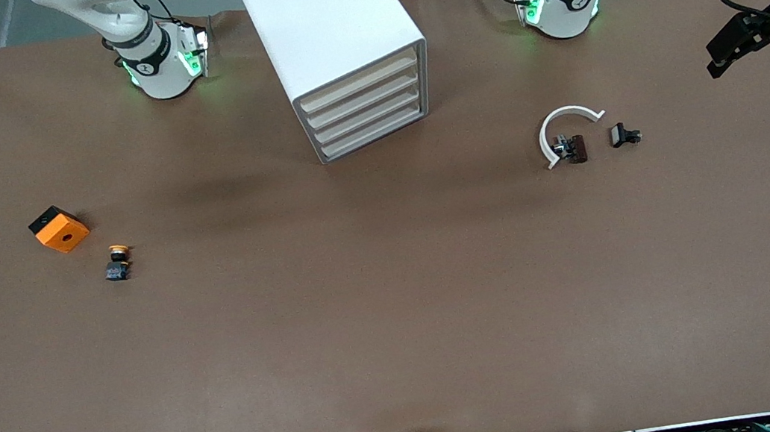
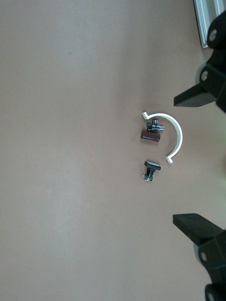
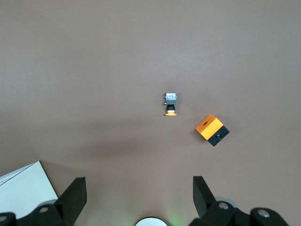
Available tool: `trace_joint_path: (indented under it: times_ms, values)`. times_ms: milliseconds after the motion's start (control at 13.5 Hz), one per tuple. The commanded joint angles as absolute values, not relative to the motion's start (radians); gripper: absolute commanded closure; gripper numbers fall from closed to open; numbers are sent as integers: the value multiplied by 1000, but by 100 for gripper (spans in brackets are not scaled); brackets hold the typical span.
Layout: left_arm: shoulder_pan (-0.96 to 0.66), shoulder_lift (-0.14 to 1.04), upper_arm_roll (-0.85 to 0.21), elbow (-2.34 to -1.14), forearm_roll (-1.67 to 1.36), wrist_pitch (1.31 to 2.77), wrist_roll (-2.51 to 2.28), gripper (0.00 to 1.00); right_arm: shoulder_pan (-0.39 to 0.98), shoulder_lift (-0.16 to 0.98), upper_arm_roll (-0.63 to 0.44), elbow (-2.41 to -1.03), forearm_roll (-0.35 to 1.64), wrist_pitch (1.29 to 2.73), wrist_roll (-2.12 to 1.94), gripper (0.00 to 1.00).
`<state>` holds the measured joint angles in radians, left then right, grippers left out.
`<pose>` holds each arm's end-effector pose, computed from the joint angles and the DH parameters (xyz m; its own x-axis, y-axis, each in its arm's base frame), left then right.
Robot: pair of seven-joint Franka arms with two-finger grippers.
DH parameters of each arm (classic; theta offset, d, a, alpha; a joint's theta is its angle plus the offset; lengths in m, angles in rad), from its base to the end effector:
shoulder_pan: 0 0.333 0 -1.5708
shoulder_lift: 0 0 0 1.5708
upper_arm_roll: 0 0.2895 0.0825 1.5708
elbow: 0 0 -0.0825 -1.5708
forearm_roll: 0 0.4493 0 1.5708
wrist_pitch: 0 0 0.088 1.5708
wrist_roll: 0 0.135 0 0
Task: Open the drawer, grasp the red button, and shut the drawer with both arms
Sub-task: 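Move the left gripper toward the white cabinet's drawer front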
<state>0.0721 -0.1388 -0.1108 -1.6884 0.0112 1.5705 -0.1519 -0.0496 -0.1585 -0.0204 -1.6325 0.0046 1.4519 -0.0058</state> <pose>0.5796 -0.0242 0.5895 0.9932 0.1137 0.0238 0.1142 -0.9932 -0.0232 0.5586 -0.0393 0.6205 0.9978 -0.0633 -0.0221 -0.0635 -0.9980 -0.0079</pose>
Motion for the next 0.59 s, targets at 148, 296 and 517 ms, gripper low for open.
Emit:
trace_joint_path:
  times_ms: [148, 296, 517]
  values:
    - [74, -120, -110, -1663, 0, 1551, -130, 0, -51, -156, -17, -1614, 3, 1447, -6, 0]
    - [63, -75, -118, -1652, 2, 1552, -146, 0, -49, -156, -17, -1614, 3, 1447, -6, 0]
    - [43, 26, -173, -1658, -2, 1577, -178, 0, -49, -156, -17, -1614, 3, 1447, -6, 0]
